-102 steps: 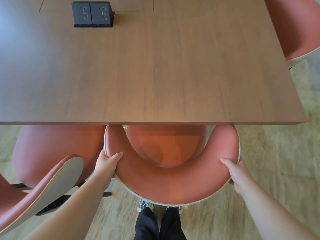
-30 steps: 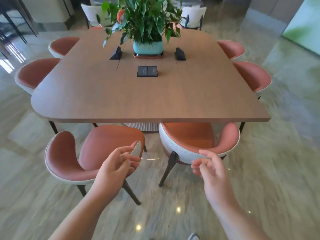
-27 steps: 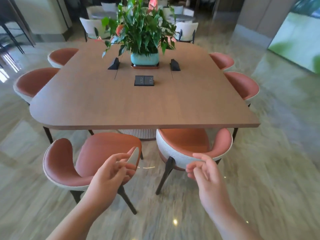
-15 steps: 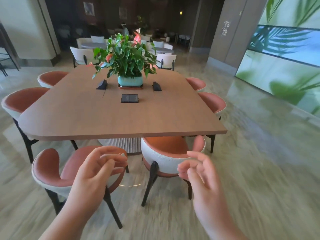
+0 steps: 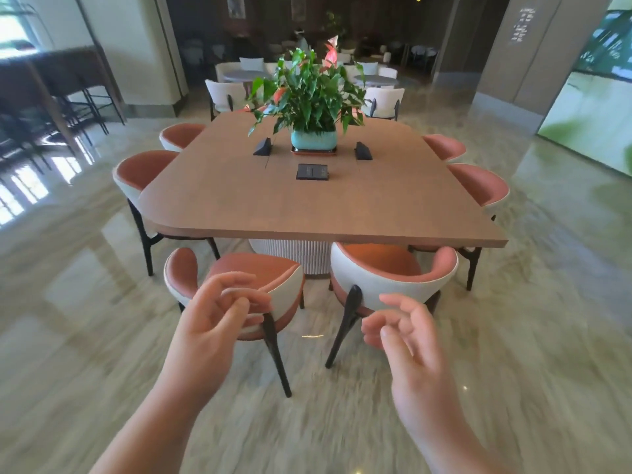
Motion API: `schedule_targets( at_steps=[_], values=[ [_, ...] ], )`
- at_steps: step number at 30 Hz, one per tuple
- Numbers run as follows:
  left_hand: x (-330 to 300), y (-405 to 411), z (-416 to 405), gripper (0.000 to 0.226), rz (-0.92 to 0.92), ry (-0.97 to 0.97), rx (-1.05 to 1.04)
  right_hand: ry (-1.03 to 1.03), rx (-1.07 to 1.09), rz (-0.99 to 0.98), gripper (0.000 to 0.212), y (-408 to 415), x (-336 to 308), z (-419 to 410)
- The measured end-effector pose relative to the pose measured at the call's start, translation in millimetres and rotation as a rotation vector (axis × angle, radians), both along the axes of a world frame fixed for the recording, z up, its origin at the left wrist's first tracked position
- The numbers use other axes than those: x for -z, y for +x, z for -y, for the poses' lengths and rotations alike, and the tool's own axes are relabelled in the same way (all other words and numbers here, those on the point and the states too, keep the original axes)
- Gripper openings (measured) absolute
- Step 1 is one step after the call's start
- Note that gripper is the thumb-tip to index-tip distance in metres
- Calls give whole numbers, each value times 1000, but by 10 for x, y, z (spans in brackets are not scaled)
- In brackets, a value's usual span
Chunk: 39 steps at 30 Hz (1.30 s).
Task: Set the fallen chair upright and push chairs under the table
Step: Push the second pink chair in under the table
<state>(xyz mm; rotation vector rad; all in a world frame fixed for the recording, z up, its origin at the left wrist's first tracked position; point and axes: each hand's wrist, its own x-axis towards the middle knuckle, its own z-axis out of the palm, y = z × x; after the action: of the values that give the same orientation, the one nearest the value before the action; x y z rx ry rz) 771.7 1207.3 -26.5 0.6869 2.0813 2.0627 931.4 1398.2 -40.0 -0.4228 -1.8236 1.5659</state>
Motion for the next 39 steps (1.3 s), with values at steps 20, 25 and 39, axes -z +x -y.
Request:
schedule_targets(
  at_steps=[20,25,39],
  values=[
    [270,-1437,1832,37,124,-143,-118,-50,-98,99,37,-1826,236,1652],
    [559,-1888,1762,36,216,-198,-75,-34,-50,188,40,-2078,523,1660],
    [1920,-3751,576,24,751,-383,-115,-297,17,662,31,-3805,1941,419]
  ],
)
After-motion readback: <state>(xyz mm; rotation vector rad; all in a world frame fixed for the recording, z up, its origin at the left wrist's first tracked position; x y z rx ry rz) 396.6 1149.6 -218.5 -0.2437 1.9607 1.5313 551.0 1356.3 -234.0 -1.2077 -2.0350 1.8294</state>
